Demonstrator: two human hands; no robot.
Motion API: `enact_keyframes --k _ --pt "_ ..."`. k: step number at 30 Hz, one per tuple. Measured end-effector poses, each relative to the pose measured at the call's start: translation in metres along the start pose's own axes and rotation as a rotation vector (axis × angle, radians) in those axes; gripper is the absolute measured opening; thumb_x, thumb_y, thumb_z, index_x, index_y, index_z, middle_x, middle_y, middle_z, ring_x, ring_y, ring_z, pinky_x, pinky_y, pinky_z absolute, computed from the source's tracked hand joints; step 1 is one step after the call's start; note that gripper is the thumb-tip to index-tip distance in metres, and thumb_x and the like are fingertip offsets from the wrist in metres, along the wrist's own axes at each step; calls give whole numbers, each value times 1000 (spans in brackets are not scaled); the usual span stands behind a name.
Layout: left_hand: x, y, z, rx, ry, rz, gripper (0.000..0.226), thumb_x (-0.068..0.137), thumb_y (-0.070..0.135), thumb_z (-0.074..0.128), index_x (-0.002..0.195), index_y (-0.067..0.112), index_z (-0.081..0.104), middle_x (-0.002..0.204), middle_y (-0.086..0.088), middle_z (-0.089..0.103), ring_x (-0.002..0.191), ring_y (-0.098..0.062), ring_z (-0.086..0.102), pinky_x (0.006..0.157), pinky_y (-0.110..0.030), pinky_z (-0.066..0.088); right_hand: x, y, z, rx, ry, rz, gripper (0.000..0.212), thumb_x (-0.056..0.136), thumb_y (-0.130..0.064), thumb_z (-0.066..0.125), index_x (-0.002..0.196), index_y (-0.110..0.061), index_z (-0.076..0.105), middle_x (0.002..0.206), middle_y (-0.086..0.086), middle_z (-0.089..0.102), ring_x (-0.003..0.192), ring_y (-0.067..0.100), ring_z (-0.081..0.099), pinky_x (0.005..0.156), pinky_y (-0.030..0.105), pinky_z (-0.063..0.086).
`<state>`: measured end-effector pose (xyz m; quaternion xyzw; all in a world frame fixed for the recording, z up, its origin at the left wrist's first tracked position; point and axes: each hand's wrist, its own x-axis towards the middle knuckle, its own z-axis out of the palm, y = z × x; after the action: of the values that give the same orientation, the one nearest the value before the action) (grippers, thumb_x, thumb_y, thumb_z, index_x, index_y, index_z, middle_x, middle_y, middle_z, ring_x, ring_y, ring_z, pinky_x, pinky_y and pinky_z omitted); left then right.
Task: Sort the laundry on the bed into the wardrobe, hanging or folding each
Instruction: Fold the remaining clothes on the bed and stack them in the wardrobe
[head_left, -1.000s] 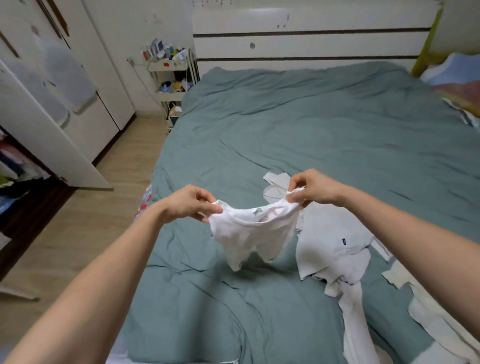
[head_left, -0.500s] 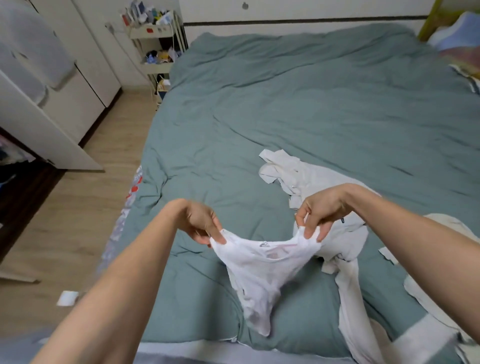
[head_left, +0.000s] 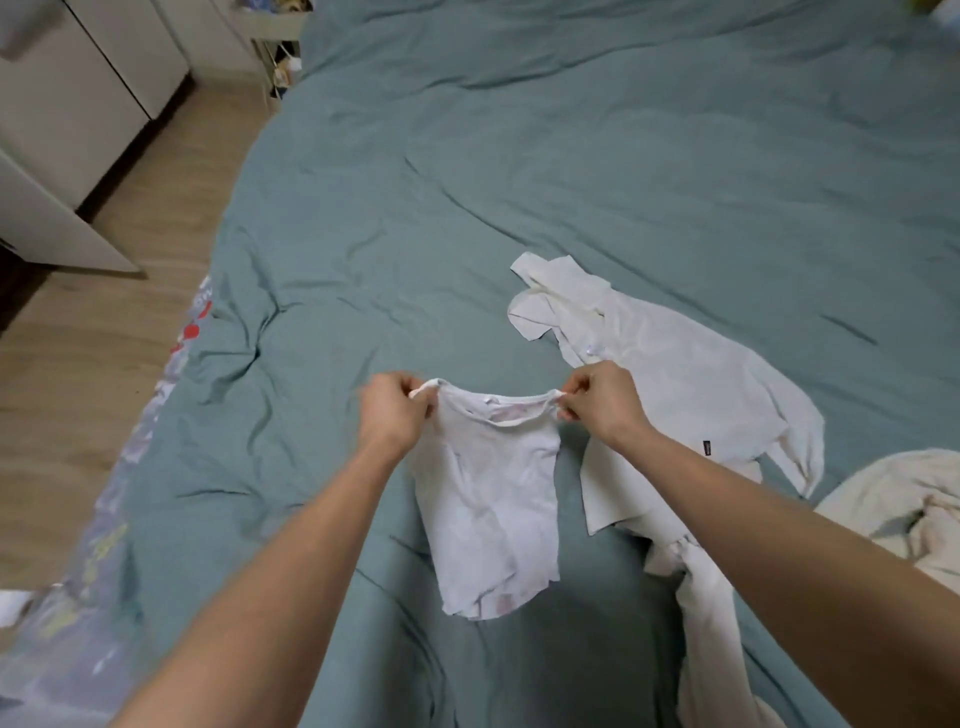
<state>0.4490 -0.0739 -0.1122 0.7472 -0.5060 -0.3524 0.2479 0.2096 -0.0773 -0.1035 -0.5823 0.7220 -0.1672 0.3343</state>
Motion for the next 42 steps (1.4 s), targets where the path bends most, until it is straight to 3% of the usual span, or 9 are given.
enact_keyframes --k 3,6,13,18,22,26,29,33,42 --pt "16 4 10 -96 56 114 12 89 14 65 98 7 69 95 -7 68 84 -12 58 75 -19 46 26 4 11 131 106 -46 13 80 1 62 81 -7 71 82 9 71 81 21 63 75 27 45" --pt "19 -10 19 -124 -14 128 64 90 14 64 146 8 34 150 -3 33 134 -15 36 112 -26 27 35 10 23 288 51 -43 42 90 -6 58 131 -10 53 128 1 57 114 15 55 101 23 39" --pt "-56 -106 57 270 -279 8 17 86 19 66 102 11 67 106 -9 67 98 -27 62 80 -30 45 -35 91 83 -65 -254 79 21 85 -8 62 105 -6 66 104 11 67 91 19 59 77 19 36" --pt "-93 -144 81 539 -445 34 45 82 33 71 123 20 56 126 -2 50 117 -24 50 92 -35 45 -85 135 130 -187 -458 54 37 78 -2 61 115 -7 57 115 11 59 104 26 56 88 30 43" --pt "-102 -165 91 548 -373 125 31 83 29 70 110 21 60 118 2 53 109 -24 51 83 -33 46 -100 144 150 -122 -290 -14 29 76 3 61 103 -7 55 100 7 55 89 22 53 78 31 44" --pt "-93 -170 84 123 -232 -25 3 83 18 71 82 16 70 84 5 71 80 -14 65 76 -33 51 -91 129 151 73 -98 13 5 81 1 63 84 -3 62 67 -5 53 63 10 49 59 13 36" --pt "-93 -150 63 -293 -225 -256 16 86 10 70 71 13 68 61 8 61 57 -6 55 64 -26 53 -86 105 130 294 -3 137 5 83 0 64 79 1 60 60 -7 52 50 -3 50 54 11 36" --pt "-92 -106 26 -559 -189 -417 10 89 9 66 83 2 69 79 -11 57 69 -17 54 62 -19 58 -86 61 83 741 6 321 4 87 2 63 87 4 59 64 7 54 49 -4 57 54 9 48" --pt "-98 9 -65 -1025 -268 -623 7 96 10 54 96 9 62 93 -5 67 72 -25 72 59 -28 60 -95 -13 -35 1308 -106 481 5 90 -3 60 86 -5 61 68 5 71 59 10 68 57 20 56"
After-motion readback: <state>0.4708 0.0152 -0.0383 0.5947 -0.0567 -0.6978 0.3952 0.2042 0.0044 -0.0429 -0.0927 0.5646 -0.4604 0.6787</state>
